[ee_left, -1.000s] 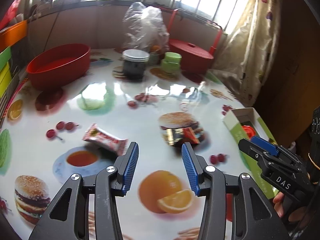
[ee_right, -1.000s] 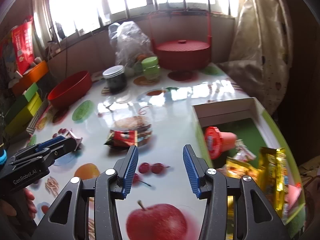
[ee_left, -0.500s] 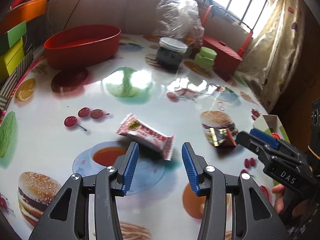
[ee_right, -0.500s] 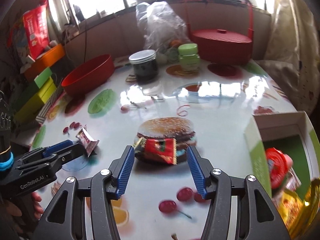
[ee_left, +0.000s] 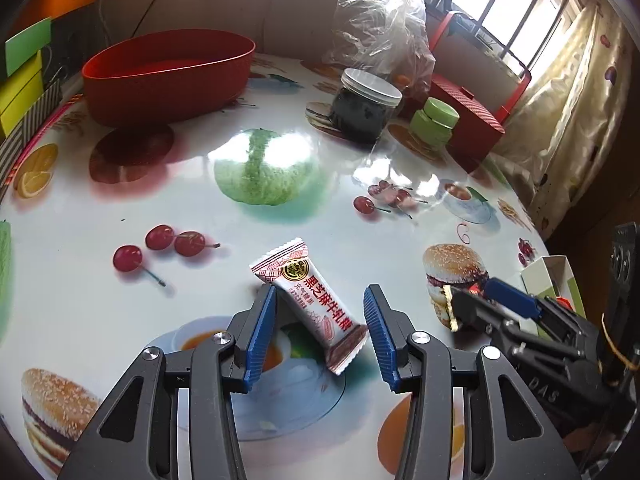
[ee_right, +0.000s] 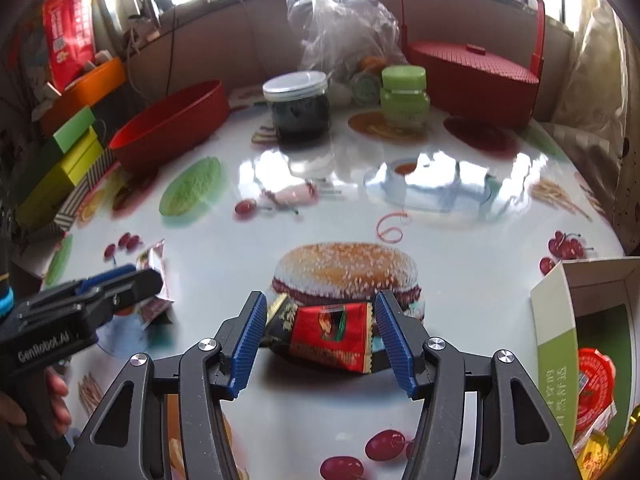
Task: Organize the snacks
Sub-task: 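Grasp the white candy packet with the left tool while the right tool grasps the red-wrapped snack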
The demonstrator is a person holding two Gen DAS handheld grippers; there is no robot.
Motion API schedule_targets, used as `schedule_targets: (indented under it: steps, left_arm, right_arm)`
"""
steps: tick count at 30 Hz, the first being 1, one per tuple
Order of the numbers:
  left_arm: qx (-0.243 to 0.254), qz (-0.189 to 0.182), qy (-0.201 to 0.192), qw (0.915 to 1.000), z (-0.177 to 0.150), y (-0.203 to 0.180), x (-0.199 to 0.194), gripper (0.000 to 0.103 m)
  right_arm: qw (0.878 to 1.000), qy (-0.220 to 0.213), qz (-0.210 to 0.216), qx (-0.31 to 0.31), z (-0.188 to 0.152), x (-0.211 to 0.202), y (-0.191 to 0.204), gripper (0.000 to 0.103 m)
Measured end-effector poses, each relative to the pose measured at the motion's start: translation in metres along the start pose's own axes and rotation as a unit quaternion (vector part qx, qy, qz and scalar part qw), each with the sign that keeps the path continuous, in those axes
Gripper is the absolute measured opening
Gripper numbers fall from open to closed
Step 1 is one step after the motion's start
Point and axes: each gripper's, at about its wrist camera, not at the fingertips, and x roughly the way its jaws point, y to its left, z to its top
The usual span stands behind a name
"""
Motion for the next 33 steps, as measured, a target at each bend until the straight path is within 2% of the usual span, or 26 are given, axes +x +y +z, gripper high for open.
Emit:
schedule_targets:
  steps: [13, 19, 24, 26, 29, 33]
  left_arm:
    - [0.038, 0.019, 0.009, 0.9990, 0.003, -0.010, 0.010, 0.046]
    - [0.053, 0.031, 0.007, 0.9981, 0.001, -0.014, 0.010, 0.046]
    - [0.062, 0.041, 0.003, 0.9972, 0.000, -0.017, 0.012, 0.046]
    - [0.077, 0.056, 0.000, 0.9954, -0.002, -0.021, 0.012, 0.040]
    - [0.071, 0.049, -0.003, 0.9963, -0.002, -0.017, 0.011, 0.025]
    - [0.064, 0.052, -0.007, 0.9966, -0.002, -0.013, 0.010, 0.021]
  right_arm:
    - [1.000, 0.004, -0.003, -0.008, -0.023, -0.014, -0.003, 0.056]
    - [1.000, -0.001, -0.011, 0.012, -0.029, -0.020, -0.011, 0.056]
    - [1.000, -0.004, -0.025, 0.017, -0.031, -0.021, -0.009, 0.050]
    - [0.999, -0.006, -0.028, 0.021, -0.033, -0.023, -0.010, 0.045]
    - [0.999, -0.008, -0.029, 0.027, -0.034, -0.025, -0.012, 0.045]
    - [0.999, -0.009, -0.032, 0.030, -0.036, -0.026, -0.012, 0.044]
